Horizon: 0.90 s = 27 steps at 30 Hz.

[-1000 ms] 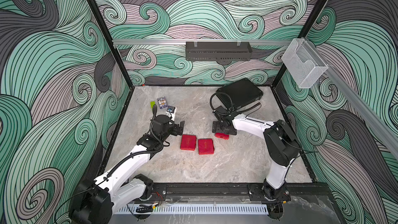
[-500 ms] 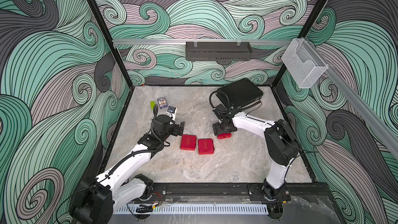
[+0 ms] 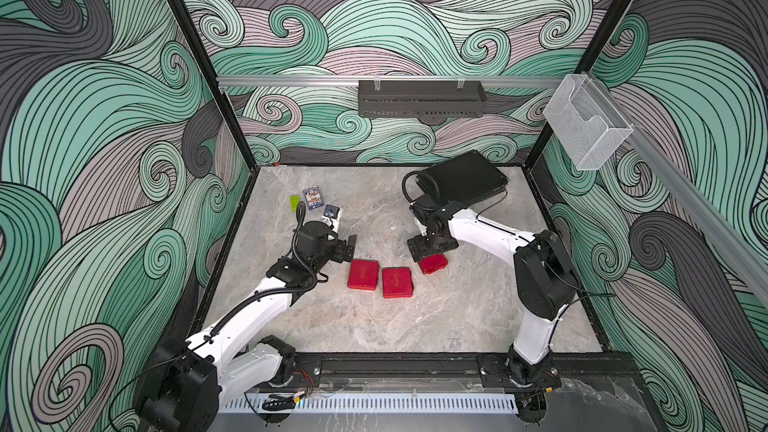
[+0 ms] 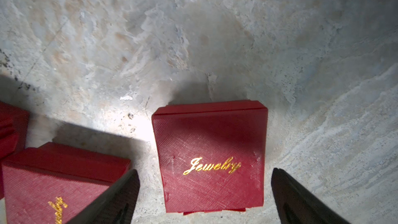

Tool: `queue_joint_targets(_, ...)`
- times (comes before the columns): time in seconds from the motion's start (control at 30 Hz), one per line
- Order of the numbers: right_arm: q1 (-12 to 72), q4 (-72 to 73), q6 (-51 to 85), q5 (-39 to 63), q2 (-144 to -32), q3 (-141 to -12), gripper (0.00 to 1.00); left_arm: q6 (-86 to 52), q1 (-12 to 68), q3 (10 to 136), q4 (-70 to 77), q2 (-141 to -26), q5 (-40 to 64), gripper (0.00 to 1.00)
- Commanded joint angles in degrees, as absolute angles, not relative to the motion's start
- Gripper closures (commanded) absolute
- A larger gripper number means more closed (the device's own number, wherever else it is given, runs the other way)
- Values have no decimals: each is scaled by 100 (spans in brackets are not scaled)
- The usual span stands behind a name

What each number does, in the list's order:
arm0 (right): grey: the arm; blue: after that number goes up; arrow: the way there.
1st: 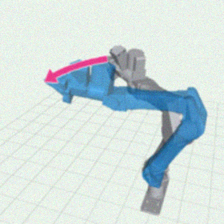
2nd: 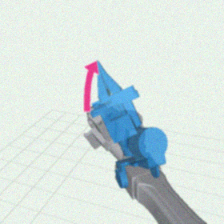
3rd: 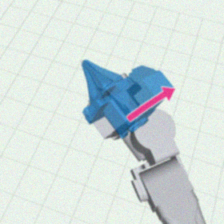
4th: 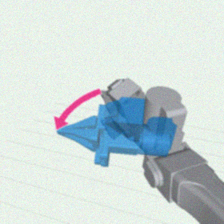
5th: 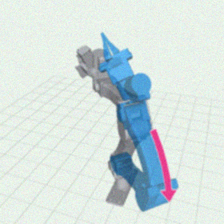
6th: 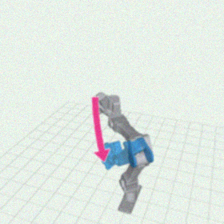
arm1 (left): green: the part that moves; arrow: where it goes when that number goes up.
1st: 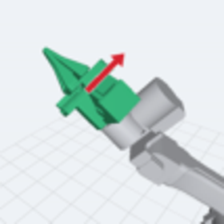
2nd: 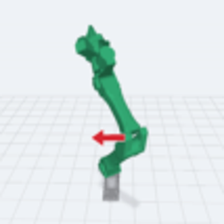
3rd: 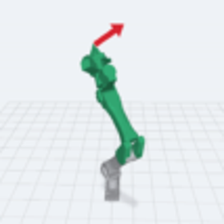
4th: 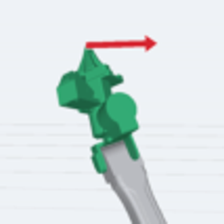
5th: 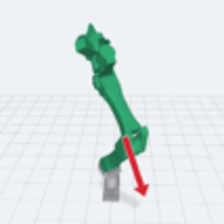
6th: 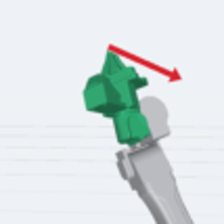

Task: Take the necklace out of the lift-off lid jewelry box
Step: Pick up the jewelry box from the center of the board.

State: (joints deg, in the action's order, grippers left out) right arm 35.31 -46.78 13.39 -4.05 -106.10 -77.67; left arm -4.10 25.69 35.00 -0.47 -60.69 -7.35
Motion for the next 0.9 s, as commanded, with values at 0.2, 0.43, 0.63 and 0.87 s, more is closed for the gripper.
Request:
queue_joint_targets(0.2, 3460, -4977, 885, -233, -10915, -7850, 1, -431, 2610, 3586, -168, -6134, -746, 3)
queue_joint_targets(0.43, 3419, -4975, 861, -350, -11020, -7881, 1, -422, 2610, 3602, -165, -6196, -728, 3)
queue_joint_targets(0.63, 3394, -4952, 861, -443, -11035, -7892, 1, -404, 2611, 3612, -167, -6244, -725, 3)
queue_joint_targets(0.87, 3398, -4845, 887, -363, -11030, -7840, 1, -404, 2612, 3619, -178, -6275, -729, 4)
